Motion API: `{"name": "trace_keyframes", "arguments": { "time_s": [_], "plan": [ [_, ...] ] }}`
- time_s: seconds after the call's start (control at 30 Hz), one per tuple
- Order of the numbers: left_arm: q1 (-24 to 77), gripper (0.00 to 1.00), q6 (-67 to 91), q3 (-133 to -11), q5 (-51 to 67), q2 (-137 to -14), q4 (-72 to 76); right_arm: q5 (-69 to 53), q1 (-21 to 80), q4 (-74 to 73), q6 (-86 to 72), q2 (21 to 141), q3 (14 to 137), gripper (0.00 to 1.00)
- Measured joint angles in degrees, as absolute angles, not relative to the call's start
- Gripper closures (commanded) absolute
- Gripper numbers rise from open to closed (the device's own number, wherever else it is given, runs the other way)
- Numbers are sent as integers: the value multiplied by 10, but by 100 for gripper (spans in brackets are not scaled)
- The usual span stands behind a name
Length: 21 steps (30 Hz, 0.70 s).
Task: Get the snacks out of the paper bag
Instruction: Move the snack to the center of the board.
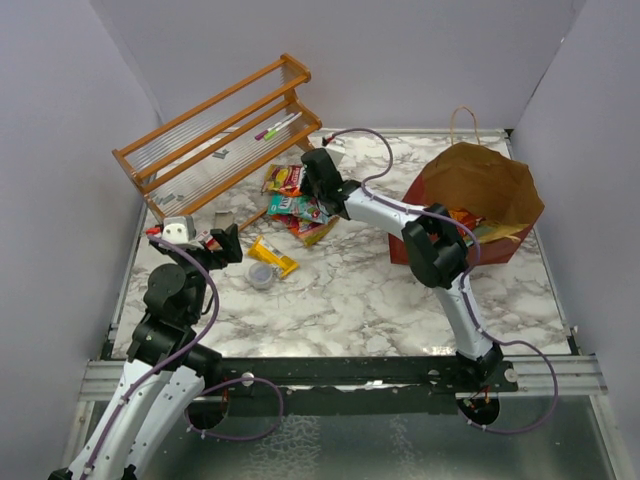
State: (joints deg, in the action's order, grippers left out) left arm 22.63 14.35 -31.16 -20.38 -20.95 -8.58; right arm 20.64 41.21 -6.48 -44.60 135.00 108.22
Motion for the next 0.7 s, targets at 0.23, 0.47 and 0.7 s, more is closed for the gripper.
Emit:
{"name": "trace_keyframes", "arguments": {
  "time_s": [0.23, 0.47, 0.7],
  "plan": [
    [226, 5, 144, -312, -204, -211, -86, 284, 412, -52, -425, 1212, 945, 99],
    [226, 5, 144, -312, -203, -213, -86, 342, 411, -43, -426, 1158, 844, 99],
    [226, 5, 144, -312, -200, -214, -86, 356, 409, -67, -435, 1162, 829, 89]
  ]
}}
